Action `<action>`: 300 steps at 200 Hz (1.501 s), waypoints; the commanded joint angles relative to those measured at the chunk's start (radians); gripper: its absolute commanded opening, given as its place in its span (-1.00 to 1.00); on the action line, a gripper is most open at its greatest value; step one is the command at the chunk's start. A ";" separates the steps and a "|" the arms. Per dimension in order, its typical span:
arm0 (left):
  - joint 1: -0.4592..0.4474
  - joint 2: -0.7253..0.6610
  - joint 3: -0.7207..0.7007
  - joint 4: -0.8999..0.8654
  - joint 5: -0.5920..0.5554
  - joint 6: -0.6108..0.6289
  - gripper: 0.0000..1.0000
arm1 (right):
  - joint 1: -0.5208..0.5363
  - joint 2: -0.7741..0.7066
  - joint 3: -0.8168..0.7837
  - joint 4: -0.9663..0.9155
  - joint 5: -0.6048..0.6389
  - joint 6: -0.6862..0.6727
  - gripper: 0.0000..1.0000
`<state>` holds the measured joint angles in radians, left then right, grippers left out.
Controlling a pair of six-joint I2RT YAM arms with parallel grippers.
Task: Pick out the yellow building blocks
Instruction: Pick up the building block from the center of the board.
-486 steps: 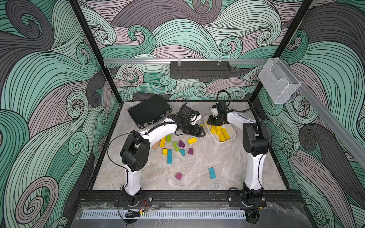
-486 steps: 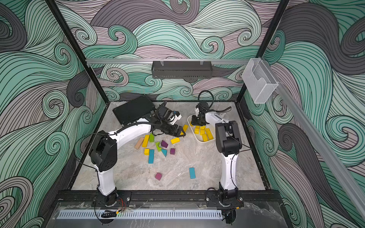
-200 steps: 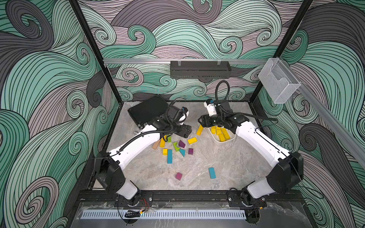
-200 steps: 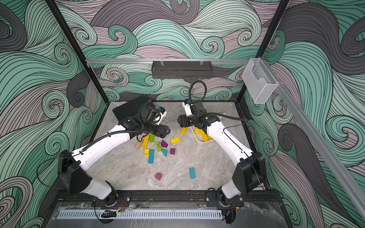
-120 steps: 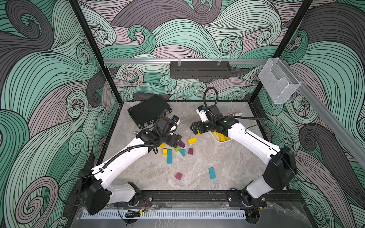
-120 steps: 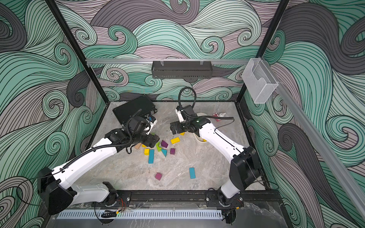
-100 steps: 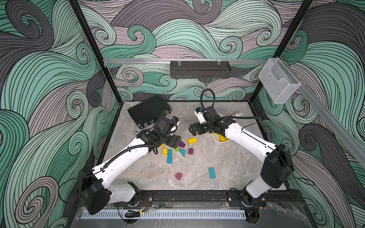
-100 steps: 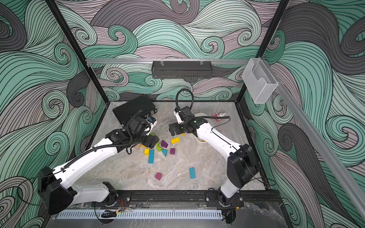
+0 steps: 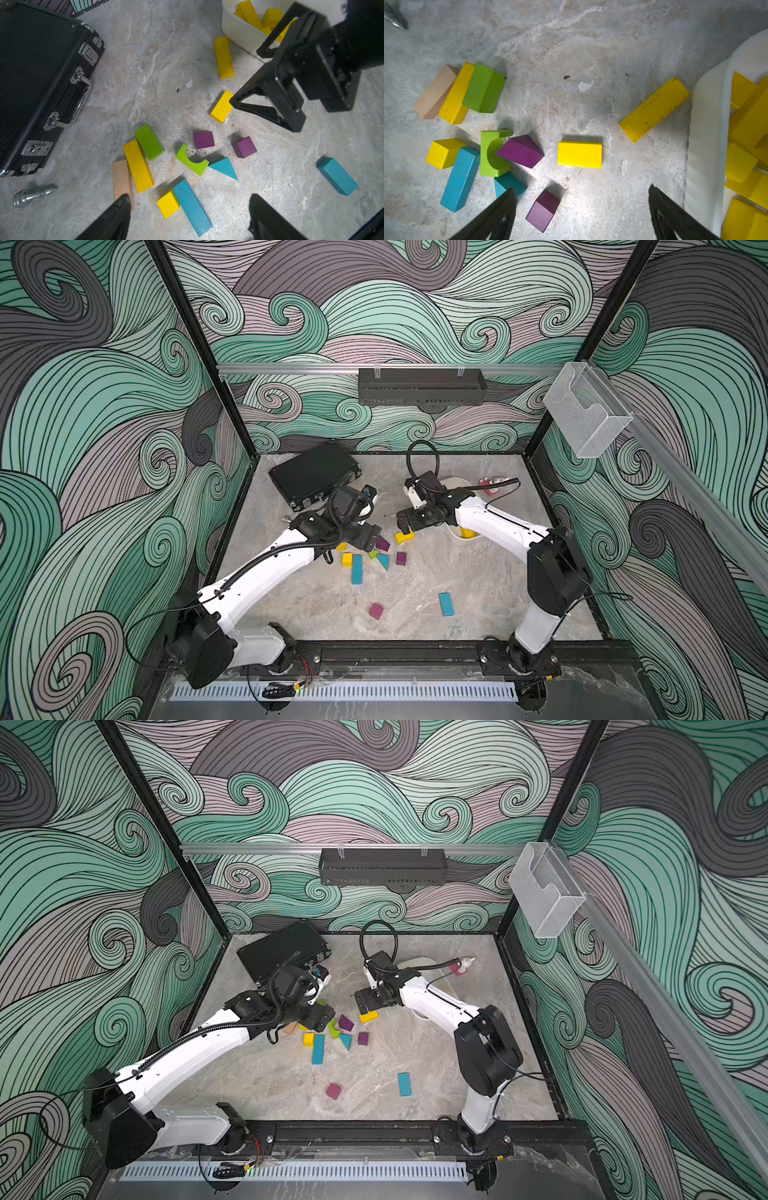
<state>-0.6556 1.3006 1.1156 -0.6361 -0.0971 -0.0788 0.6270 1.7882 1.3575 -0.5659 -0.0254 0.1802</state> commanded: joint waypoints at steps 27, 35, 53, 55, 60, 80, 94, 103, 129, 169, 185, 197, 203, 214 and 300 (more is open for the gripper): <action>0.021 0.020 0.030 -0.029 0.009 -0.022 0.77 | 0.011 0.091 0.062 -0.064 0.063 -0.013 0.98; 0.022 0.018 0.030 -0.030 0.015 -0.027 0.77 | 0.011 0.103 0.064 -0.064 0.068 -0.013 0.98; 0.028 0.019 0.030 -0.023 0.026 -0.034 0.77 | 0.011 0.130 0.074 -0.073 0.070 -0.016 0.98; 0.029 0.019 0.030 -0.022 0.027 -0.035 0.77 | 0.012 0.133 0.075 -0.074 0.070 -0.016 0.98; 0.031 0.018 0.030 -0.022 0.031 -0.039 0.77 | 0.011 0.141 0.075 -0.073 0.070 -0.017 0.98; 0.040 0.019 0.030 -0.017 0.047 -0.050 0.77 | 0.012 0.170 0.084 -0.075 0.073 -0.021 0.97; 0.046 0.022 0.030 -0.014 0.061 -0.058 0.77 | 0.011 0.186 0.092 -0.075 0.048 -0.023 0.91; 0.051 0.020 0.030 -0.014 0.070 -0.059 0.77 | 0.013 0.197 0.096 -0.072 0.032 -0.021 0.87; 0.065 0.022 0.032 -0.014 0.083 -0.063 0.77 | 0.022 0.225 0.110 -0.070 0.017 -0.018 0.77; 0.077 0.016 0.032 -0.014 0.098 -0.068 0.77 | 0.028 0.251 0.123 -0.065 0.002 -0.015 0.69; 0.082 0.020 0.032 -0.011 0.114 -0.069 0.77 | 0.030 0.262 0.128 -0.066 0.000 -0.015 0.69; 0.085 0.021 0.033 -0.011 0.123 -0.068 0.77 | 0.031 0.269 0.133 -0.065 0.003 -0.013 0.72; 0.086 0.022 0.033 -0.011 0.127 -0.068 0.77 | 0.033 0.274 0.136 -0.067 0.004 -0.012 0.73; 0.090 0.022 0.033 -0.011 0.134 -0.068 0.77 | 0.035 0.281 0.140 -0.068 0.004 -0.012 0.74; 0.109 0.021 0.033 -0.007 0.180 -0.064 0.77 | 0.057 0.325 0.169 -0.086 0.022 -0.016 0.72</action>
<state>-0.5564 1.3144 1.1160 -0.6361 0.0563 -0.1352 0.6750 2.0892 1.4979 -0.6266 -0.0216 0.1650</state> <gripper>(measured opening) 0.882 0.864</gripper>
